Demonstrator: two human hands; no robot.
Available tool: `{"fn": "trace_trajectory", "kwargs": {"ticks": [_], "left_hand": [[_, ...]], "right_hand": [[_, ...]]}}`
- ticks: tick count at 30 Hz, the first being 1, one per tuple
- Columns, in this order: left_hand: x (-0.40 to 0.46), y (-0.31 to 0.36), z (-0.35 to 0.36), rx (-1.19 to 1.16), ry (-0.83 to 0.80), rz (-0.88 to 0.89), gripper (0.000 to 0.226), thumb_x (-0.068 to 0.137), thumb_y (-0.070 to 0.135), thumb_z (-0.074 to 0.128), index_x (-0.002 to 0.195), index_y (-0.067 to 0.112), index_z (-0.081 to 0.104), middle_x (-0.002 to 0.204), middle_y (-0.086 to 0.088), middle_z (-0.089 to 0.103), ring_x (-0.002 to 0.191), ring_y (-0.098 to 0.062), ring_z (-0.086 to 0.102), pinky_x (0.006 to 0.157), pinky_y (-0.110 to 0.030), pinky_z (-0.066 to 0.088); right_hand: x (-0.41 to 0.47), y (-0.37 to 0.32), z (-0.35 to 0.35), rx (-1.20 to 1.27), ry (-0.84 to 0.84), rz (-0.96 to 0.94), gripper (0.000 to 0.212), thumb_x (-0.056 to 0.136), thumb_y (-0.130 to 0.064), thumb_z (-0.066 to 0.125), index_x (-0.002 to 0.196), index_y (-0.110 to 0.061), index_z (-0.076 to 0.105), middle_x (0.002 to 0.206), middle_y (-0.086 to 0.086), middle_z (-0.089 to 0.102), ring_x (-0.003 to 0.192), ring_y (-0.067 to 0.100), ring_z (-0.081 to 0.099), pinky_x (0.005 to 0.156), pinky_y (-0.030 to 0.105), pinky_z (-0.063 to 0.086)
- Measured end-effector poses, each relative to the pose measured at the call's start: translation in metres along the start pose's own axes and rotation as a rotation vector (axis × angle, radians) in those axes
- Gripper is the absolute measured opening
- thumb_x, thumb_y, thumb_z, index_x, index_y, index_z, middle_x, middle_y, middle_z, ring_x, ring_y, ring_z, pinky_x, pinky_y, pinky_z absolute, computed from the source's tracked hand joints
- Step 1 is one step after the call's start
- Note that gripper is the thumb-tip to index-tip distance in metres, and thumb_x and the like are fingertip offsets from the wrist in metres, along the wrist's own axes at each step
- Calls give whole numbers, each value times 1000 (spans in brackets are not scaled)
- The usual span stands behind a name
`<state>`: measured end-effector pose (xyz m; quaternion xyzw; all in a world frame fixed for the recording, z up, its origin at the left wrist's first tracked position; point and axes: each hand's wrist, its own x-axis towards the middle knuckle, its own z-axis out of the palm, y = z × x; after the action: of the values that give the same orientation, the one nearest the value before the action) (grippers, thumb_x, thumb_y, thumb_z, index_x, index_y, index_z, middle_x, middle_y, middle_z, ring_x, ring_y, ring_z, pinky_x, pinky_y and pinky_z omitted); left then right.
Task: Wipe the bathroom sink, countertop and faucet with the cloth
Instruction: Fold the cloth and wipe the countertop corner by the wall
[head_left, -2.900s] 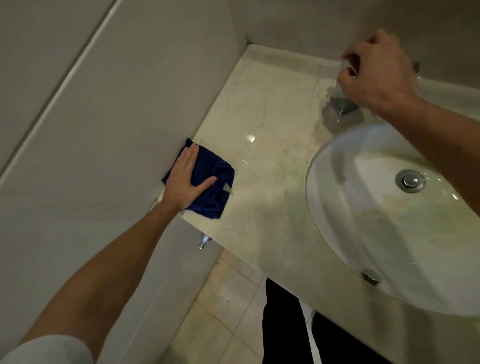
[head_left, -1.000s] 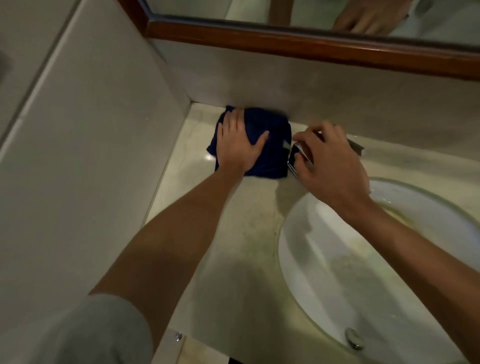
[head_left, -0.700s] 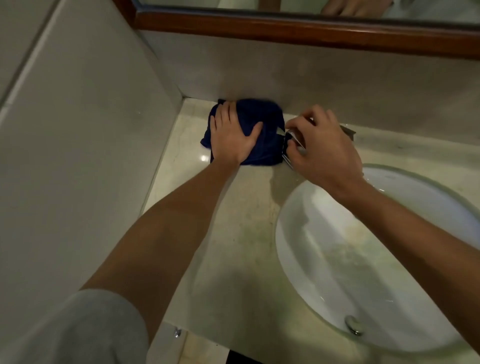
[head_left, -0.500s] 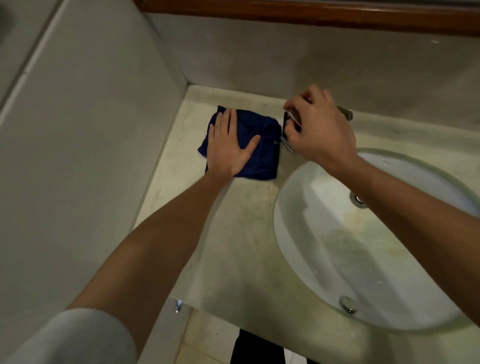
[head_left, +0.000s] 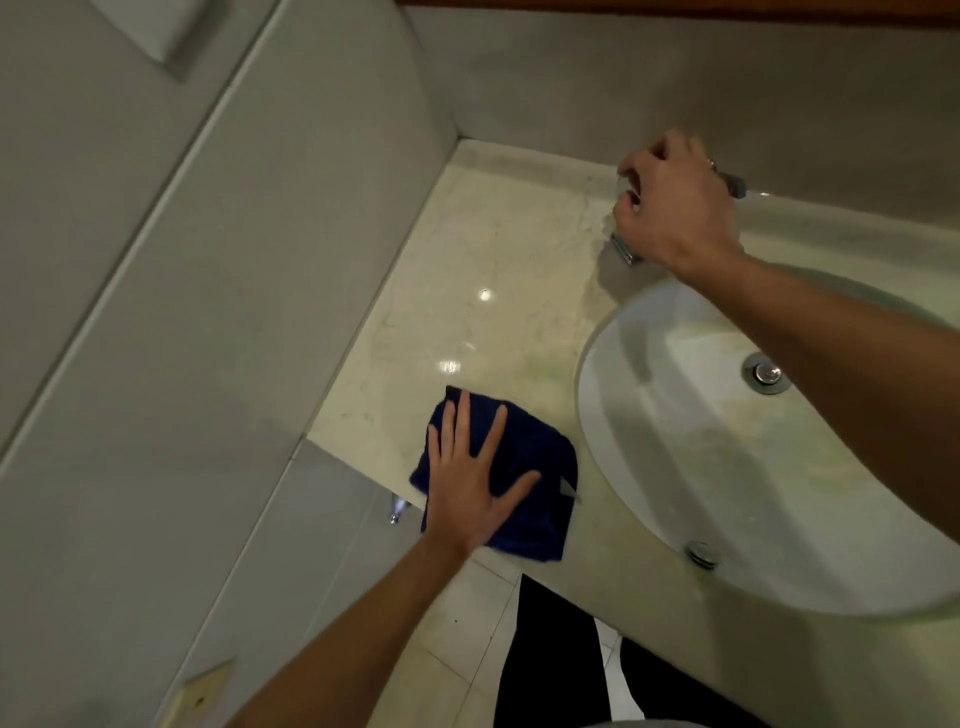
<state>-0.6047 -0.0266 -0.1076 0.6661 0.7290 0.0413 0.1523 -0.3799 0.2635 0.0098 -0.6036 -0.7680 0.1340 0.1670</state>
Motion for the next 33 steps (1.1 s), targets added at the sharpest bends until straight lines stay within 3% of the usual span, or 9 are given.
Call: {"fn": "trace_trajectory", "kwargs": {"ticks": [4,8,13,19,25,33], "left_hand": [[-21,23,-3,107,2,-139,75,99,68,34,163,29,26,173,-13,-5,159,-34,-7,127,-59,2],[-21,51,11,70,-2,-264,67,102,68,17,163,44,4,172,-9,-14,159,-33,-11,125,-64,4],[10,51,13,120,-2,-260,66,102,66,20,163,45,8,173,-11,-5,159,-37,-2,123,-68,7],[143,55,-6,85,38,-191,66,101,65,23,163,44,11,173,-11,-3,158,-38,-1,121,-71,4],[270,104,-15,44,15,-165,66,103,65,28,163,41,11,173,-14,-4,158,-40,-2,119,-72,-1],[355,115,-24,15,55,-156,65,102,64,30,162,38,25,173,-14,5,158,-40,4,120,-70,0]], "right_hand": [[-1,-2,-2,-4,-16,3,38,97,-27,53,130,-10,61,129,16,51,125,33,46,91,49,52],[1,-1,-2,-11,-25,3,38,96,-27,52,129,-11,61,127,15,51,123,32,46,90,47,51],[2,1,1,-10,-24,6,39,93,-24,54,128,-10,62,126,15,52,123,34,46,86,47,49],[3,0,4,4,-11,22,39,92,-23,55,129,-12,62,125,13,52,121,31,47,84,44,49],[3,2,8,10,40,16,32,91,-24,59,120,-13,65,121,8,54,114,26,50,79,39,51],[6,5,13,-25,73,6,29,95,-27,55,119,-14,64,120,7,54,111,26,51,75,39,53]]}}
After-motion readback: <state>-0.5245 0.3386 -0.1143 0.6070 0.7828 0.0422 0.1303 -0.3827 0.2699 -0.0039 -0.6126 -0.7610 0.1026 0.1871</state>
